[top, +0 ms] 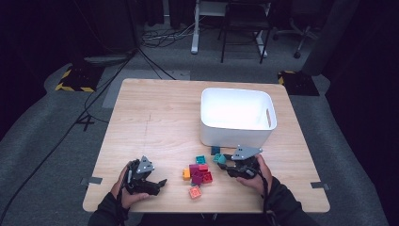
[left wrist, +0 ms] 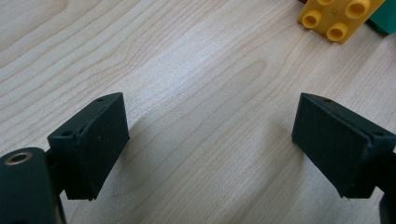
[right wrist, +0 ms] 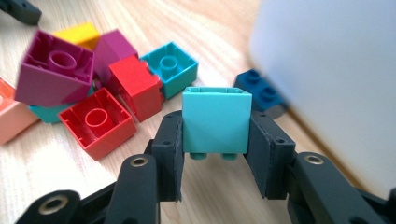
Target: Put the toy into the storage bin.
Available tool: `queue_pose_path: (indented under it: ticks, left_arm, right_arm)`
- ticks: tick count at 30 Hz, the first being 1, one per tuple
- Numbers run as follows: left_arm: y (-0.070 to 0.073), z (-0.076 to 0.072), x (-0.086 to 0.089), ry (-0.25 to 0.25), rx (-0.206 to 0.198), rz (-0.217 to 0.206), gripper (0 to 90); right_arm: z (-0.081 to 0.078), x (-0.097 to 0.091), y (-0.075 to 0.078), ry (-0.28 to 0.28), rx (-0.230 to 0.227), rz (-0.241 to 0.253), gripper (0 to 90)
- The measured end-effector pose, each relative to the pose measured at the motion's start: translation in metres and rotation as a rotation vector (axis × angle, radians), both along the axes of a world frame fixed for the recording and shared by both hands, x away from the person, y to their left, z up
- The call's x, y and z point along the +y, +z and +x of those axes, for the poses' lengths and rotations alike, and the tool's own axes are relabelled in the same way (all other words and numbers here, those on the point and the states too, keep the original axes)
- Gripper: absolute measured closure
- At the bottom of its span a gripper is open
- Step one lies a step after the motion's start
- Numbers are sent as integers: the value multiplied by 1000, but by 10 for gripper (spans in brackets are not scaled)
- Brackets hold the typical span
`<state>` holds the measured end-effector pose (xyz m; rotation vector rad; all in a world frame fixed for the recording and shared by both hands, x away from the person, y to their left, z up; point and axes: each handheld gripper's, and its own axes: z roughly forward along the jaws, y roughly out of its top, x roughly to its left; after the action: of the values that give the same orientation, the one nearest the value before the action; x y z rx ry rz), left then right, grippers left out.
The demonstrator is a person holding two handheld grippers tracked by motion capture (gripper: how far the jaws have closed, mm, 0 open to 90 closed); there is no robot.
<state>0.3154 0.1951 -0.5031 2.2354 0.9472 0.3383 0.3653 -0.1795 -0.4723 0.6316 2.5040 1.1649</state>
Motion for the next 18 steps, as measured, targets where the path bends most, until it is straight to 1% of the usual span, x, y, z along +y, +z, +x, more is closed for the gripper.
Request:
queue_pose_path:
  ticks: [2, 4, 5, 8, 9, 11, 13, 18]
  left_arm:
    - [0, 0, 0, 0, 0, 0, 111]
    - [0, 0, 0, -1, -1, 1, 111]
    - [0, 0, 0, 2, -1, -2, 111]
    - [0, 0, 0, 4, 1, -4, 111]
    - [0, 0, 0, 4, 1, -4, 111]
    - [0, 0, 0, 3, -1, -4, 111]
    - [0, 0, 0, 2, -2, -3, 111]
    - [0, 0, 0, 2, 0, -2, 111]
  right_arm:
    - [-1, -5, 5, -7, -2, 13, 594]
    - [-1, -11, 10, -7, -4, 35, 594]
    - [-1, -14, 13, -10, -12, 29, 594]
    - [-3, -22, 20, -27, -20, 45, 594]
    - [-4, -25, 22, -30, -29, 46, 594]
    - [-5, -31, 27, -40, -31, 61, 594]
    - [-6, -36, 31, -48, -41, 59, 594]
    - [-7, -48, 38, -70, -44, 73, 594]
